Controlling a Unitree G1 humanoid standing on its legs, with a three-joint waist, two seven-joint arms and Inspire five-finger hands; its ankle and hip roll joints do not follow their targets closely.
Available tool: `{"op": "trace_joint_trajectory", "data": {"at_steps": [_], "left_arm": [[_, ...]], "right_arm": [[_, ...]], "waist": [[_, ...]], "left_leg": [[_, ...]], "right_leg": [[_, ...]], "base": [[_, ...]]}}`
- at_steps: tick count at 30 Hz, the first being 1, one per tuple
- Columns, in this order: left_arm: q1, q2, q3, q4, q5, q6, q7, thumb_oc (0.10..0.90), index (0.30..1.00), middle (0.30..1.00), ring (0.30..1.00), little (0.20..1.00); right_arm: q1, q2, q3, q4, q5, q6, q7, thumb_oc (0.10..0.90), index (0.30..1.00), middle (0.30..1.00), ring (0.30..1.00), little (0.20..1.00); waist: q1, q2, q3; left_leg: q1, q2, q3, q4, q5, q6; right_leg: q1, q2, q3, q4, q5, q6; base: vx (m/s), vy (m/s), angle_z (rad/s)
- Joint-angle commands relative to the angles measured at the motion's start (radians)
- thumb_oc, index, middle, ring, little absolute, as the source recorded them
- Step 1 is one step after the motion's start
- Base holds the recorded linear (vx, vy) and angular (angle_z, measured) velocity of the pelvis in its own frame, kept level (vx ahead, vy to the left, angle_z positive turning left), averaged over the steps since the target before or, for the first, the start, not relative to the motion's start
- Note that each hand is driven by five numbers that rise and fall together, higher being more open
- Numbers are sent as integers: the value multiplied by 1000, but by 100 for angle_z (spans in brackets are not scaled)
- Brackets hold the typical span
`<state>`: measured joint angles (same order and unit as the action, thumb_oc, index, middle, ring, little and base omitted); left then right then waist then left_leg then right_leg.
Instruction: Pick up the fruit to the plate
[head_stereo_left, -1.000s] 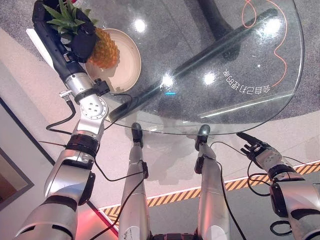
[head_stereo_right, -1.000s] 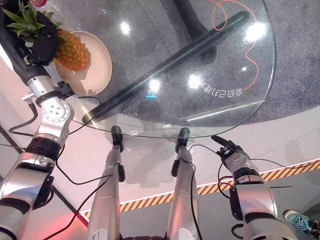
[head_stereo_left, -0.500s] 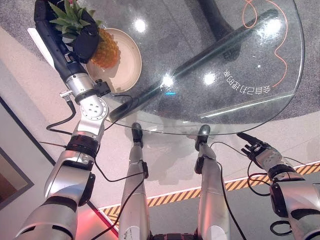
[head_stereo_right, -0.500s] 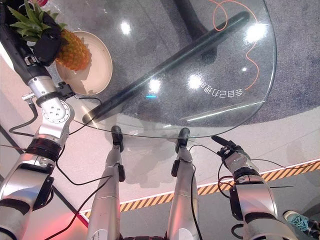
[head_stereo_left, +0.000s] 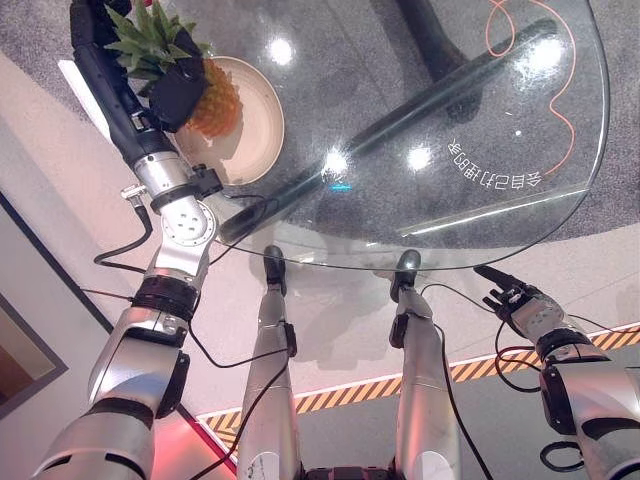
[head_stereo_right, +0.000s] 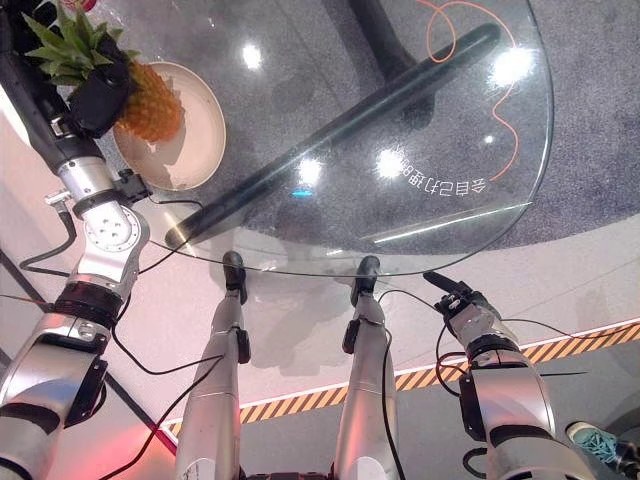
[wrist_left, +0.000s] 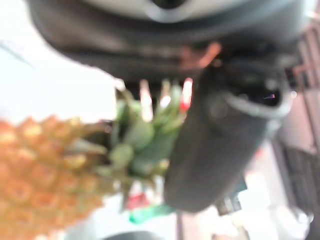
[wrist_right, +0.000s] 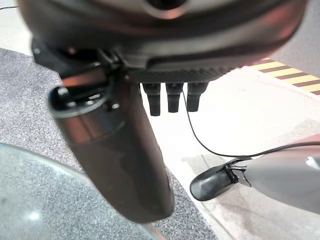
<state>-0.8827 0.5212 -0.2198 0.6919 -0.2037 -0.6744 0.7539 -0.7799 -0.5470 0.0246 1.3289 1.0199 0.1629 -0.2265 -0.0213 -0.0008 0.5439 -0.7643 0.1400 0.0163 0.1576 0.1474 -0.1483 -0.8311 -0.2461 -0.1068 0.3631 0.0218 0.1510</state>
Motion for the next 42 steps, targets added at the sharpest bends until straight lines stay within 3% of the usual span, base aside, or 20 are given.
{"op": "trace_joint_trajectory", "data": {"at_steps": [1,21,42], "left_arm": [[-75,32,75,-72,35,-128,20,800,900,900,900,900],[-23,21,88,-118,52,-156,13,800,900,900,900,900],[73,13,125,-273,27,-194,-41,800,900,900,900,900]], "right_arm": [[66,-61,1,21,-17,-19,-40,800,900,900,900,900],[76,-65,-7,27,-17,-24,-36,800,900,900,900,900],[97,-61,-25,18,-4,-33,-38,800,900,900,900,900]], "waist": [[34,-34,-24],[45,-28,-24],[67,-23,-24]], "left_leg": [[-33,-36,7,117,-120,31],[-33,-40,2,121,-123,34],[-24,-43,-6,114,-124,37]], "right_leg": [[31,45,-53,-86,39,-21],[32,38,-60,-83,41,-18],[44,28,-74,-93,46,-14]], "base": [[0,0,0],[0,0,0],[0,0,0]]}}
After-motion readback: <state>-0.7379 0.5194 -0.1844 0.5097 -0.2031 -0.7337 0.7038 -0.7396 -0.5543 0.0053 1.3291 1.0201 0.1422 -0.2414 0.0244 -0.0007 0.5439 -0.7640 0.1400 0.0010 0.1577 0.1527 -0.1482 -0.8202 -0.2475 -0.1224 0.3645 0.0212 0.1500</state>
